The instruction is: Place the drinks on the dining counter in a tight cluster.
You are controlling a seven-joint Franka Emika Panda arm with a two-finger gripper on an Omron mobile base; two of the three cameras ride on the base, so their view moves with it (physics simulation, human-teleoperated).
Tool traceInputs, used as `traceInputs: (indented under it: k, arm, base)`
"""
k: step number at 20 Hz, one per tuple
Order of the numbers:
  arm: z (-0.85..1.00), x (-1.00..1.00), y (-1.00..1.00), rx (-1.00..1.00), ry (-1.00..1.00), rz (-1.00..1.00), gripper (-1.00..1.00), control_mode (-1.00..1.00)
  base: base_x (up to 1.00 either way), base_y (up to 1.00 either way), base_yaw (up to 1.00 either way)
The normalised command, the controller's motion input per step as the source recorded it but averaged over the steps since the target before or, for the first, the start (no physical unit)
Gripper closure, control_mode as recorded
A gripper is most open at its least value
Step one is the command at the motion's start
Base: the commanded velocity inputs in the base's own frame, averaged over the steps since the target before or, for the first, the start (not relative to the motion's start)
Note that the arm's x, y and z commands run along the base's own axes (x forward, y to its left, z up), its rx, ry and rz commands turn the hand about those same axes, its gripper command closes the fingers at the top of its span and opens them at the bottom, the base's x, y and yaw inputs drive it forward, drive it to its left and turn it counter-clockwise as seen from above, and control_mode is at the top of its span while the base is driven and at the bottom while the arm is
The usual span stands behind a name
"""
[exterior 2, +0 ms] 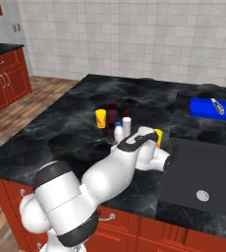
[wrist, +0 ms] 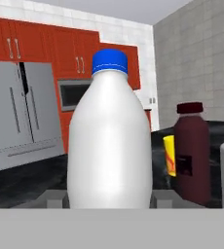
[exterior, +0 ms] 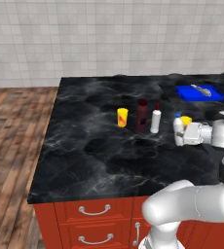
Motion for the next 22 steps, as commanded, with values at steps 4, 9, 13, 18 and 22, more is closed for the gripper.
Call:
traceInputs:
  k: [4,9,13,18,22]
  arm:
    - [-0.17,0.17,-0.01,-0.03,0.00,0.01,1.00,-1.00]
    - [-0.22,0.16,0.00,0.05,-0.02,0.06,1.00,-1.00]
    - [-0.22,0.20,-0.03,0.09,-0.07,0.08,1.00,-1.00]
    - [-0.09,0.21,-0.08,0.01,-0.07,0.04,1.00,-1.00]
    - [-0.09,0.17,-0.15,-0.03,-0.01,0.01,1.00,-1.00]
  base:
    - [0.00,0.00,0.00]
    - [0.00,0.00,0.00]
    - [0.00,0.00,0.00]
    - [0.00,0.00,0.00]
    - [0.00,0.00,0.00]
